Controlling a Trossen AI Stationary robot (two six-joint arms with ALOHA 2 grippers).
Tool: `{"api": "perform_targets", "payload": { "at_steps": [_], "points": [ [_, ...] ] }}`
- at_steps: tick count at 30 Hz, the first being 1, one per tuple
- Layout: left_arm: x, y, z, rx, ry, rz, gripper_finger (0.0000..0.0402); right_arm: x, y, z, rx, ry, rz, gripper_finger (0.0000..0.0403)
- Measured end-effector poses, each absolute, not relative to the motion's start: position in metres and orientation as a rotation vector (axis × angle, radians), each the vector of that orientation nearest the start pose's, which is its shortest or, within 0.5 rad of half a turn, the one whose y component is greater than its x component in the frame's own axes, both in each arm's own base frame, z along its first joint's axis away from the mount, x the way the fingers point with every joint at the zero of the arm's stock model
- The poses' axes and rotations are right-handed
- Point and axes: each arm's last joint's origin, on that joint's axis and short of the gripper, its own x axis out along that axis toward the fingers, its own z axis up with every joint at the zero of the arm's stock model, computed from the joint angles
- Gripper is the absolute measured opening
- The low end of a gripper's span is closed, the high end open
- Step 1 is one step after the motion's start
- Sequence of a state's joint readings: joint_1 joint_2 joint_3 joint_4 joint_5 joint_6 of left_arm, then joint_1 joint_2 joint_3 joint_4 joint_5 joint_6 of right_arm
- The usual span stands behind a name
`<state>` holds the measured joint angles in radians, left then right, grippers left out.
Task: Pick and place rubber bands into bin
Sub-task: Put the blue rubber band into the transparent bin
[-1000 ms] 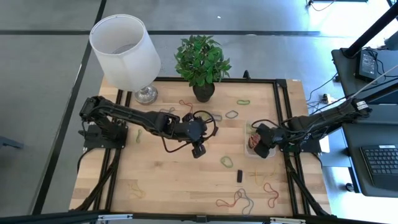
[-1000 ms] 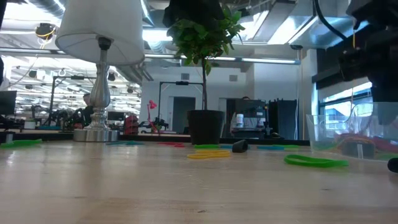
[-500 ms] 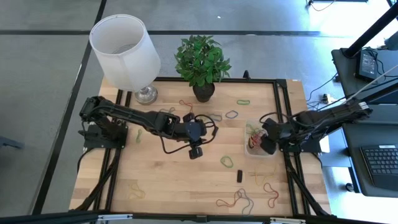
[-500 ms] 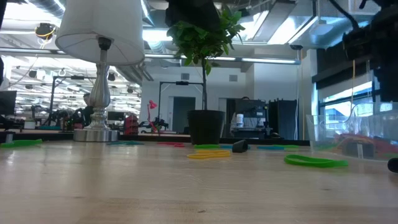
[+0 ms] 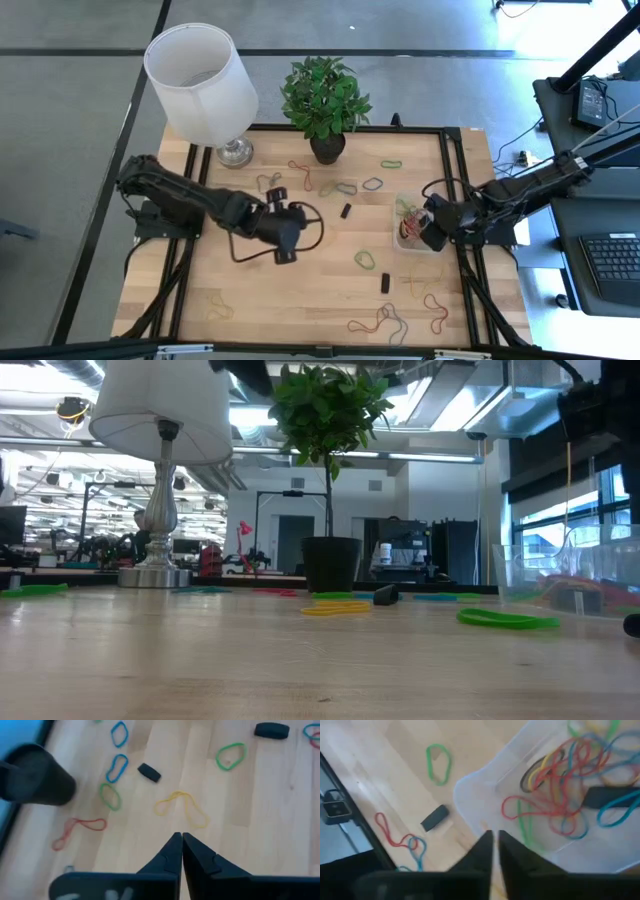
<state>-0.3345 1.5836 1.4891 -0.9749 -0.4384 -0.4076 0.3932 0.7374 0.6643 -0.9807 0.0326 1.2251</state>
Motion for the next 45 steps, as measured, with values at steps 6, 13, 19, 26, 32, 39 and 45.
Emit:
{"api": "perform_targets", "payload": {
  "at_steps": [6, 13, 19, 26, 32, 39, 45],
  "points": [
    [0.280, -0.108, 0.319, 0.118, 0.979, 0.273, 0.0002, 0.123, 0.061, 0.246, 0.930, 1.014, -0.346, 0.0005],
    [0.233, -0.109, 0.282, 0.002, 0.912, 0.199, 0.0002, 0.157, 0.092, 0.276, 0.896, 1.005, -0.388, 0.0002],
    [0.195, -0.098, 0.263, -0.127, 0.774, 0.095, 0.0002, 0.187, 0.134, 0.284, 0.827, 1.152, -0.478, 0.0002],
    [0.169, -0.086, 0.249, -0.164, 0.710, -0.044, 0.0002, 0.183, 0.183, 0.264, 0.843, 1.239, -0.649, 0.0002],
    [0.163, -0.083, 0.247, -0.169, 0.694, -0.059, 0.0003, 0.171, 0.216, 0.238, 0.891, 1.183, -0.797, 0.0002],
    [0.164, -0.084, 0.247, -0.177, 0.698, -0.081, 0.0003, 0.179, 0.231, 0.205, 0.805, 1.232, -0.876, 0.0020],
    [0.163, -0.085, 0.247, -0.184, 0.710, -0.108, 0.0003, 0.184, 0.239, 0.187, 0.797, 1.267, -0.899, 0.0070]
  ]
}}
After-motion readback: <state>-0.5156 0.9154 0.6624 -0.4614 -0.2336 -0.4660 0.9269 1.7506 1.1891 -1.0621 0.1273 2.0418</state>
